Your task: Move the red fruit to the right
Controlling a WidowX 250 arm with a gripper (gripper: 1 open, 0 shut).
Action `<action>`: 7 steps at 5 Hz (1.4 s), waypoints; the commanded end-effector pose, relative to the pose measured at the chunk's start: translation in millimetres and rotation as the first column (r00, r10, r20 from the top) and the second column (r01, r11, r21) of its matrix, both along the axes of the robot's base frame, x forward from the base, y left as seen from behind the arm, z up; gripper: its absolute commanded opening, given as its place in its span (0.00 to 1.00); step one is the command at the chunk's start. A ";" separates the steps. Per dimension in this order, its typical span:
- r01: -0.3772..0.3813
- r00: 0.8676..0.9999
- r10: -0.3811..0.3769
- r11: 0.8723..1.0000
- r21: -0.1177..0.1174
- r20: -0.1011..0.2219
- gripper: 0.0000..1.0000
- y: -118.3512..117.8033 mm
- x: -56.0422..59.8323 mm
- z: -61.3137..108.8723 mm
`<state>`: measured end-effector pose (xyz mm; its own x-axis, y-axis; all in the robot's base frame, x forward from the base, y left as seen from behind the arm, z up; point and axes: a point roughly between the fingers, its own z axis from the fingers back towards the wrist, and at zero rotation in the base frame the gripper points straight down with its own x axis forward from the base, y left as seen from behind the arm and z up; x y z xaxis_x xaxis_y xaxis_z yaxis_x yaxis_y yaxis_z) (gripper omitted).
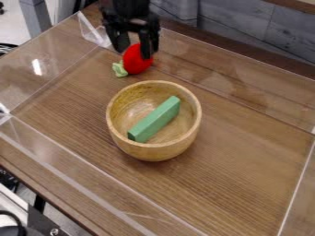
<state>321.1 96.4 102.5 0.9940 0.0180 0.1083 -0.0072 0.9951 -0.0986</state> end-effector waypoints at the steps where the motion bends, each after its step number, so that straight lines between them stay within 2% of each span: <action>1: 0.013 0.997 -0.015 1.000 0.026 0.072 1.00 -3.3 3.9 35.0; 2: 0.036 0.998 -0.038 0.999 0.032 0.052 1.00 -4.6 10.1 30.5; 4: 0.001 1.000 -0.001 0.999 0.046 0.012 1.00 11.6 3.5 -6.1; 5: -0.016 1.000 0.015 0.999 0.048 0.023 0.00 5.5 5.6 3.1; 6: -0.038 0.998 0.035 0.998 0.046 0.061 0.00 -1.9 7.3 28.7; 7: -0.085 0.991 0.082 0.996 0.028 0.108 0.00 -16.5 6.6 57.7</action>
<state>324.2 78.3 137.8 0.9850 0.0909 0.1470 -0.0793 0.9934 -0.0830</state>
